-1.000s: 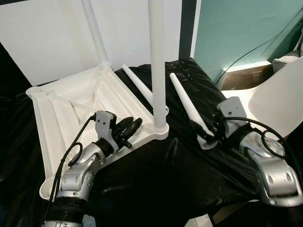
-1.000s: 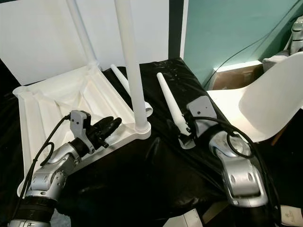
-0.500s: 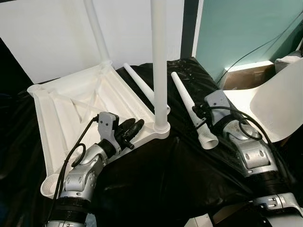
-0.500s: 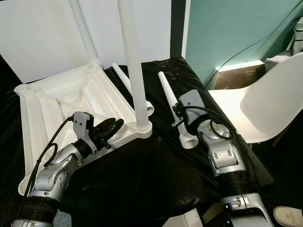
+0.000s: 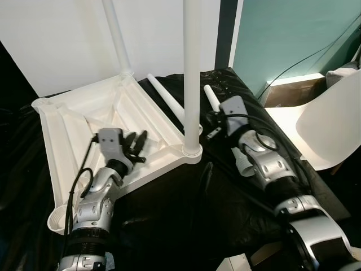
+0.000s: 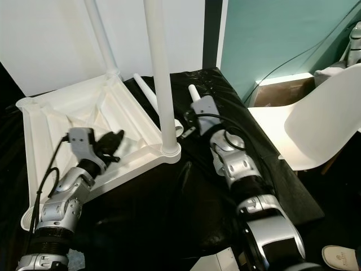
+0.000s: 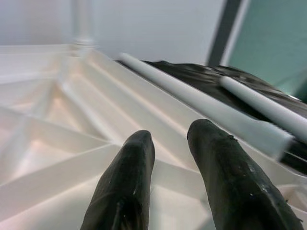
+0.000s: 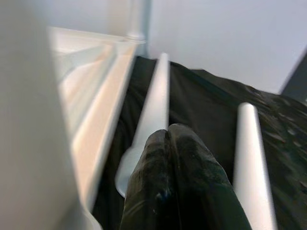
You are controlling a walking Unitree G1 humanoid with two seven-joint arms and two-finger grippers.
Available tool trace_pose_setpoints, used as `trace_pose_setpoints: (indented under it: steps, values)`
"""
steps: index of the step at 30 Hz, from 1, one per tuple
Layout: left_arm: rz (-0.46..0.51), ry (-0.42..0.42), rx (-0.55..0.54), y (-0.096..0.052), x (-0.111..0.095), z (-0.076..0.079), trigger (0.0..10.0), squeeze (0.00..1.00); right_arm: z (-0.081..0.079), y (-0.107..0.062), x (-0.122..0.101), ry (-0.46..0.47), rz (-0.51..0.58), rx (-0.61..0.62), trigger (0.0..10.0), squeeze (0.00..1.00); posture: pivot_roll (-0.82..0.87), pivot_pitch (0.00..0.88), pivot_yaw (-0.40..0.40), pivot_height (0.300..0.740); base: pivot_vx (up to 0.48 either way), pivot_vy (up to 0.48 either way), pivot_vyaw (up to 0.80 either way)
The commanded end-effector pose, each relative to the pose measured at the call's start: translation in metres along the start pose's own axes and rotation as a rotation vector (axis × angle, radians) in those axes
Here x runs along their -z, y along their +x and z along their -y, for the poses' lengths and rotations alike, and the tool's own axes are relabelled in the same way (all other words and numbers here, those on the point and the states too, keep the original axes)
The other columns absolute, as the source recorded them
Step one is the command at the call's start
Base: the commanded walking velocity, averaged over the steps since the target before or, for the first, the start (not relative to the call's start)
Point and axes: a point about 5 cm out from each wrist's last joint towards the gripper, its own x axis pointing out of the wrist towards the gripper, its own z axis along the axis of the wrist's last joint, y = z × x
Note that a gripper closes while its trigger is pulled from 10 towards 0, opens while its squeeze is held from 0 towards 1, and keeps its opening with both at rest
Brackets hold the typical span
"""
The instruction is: Building children table
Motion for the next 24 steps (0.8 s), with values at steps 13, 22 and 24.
trace_pose_setpoints:
  steps: [13,22,24]
  values:
    - [-0.012,0.016,-0.091,-0.007,0.009,-0.007,10.0,0.0,-0.02,0.01,0.013,0.044,-0.026,-0.139,10.0,0.0,0.05,0.0,0.003,0.74,0.0,0.0,0.0]
    - [-0.008,0.029,-0.112,-0.007,0.008,-0.011,10.0,0.0,-0.049,0.015,0.013,0.083,-0.002,-0.302,10.0,0.0,0.06,0.0,0.001,0.74,0.0,0.0,0.0]
    - [-0.008,0.03,-0.111,-0.007,0.008,-0.011,10.0,0.0,-0.054,0.015,0.013,0.082,0.001,-0.333,10.0,0.0,0.06,0.0,0.001,0.74,0.0,0.0,0.0]
